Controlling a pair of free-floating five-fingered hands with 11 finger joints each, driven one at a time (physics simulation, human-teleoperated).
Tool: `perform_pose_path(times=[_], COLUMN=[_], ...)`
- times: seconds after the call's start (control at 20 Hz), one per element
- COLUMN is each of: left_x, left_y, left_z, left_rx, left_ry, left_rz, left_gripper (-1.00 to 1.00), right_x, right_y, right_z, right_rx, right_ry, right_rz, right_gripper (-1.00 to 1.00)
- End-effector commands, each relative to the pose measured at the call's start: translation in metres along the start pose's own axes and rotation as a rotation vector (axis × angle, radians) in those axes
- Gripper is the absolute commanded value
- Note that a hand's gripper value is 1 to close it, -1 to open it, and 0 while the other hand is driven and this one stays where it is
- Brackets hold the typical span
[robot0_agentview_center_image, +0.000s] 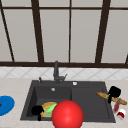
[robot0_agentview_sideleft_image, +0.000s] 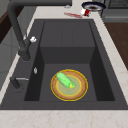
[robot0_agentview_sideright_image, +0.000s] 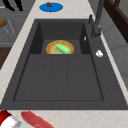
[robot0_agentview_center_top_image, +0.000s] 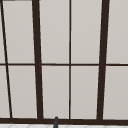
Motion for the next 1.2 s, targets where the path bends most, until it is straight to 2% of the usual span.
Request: perform_pose_path(times=[0.0, 0.85, 1.15], left_x=[0.0, 0.0, 0.0], left_y=[0.0, 0.0, 0.0], left_z=[0.0, 0.0, 0.0], left_rx=[0.0, 0.0, 0.0], left_ry=[0.0, 0.0, 0.0], left_rz=[0.0, 0.0, 0.0], left_gripper=[0.0, 0.0, 0.0], right_x=[0.011, 0.064, 0.084], right_y=[-0.002, 0.019, 0.029], right_z=[0.006, 0.045, 0.067], right_rx=[0.014, 0.018, 0.036], right_ry=[-0.093, -0.212, -0.215], right_rz=[0.039, 0.044, 0.062], right_gripper=[1.0, 1.0, 1.0])
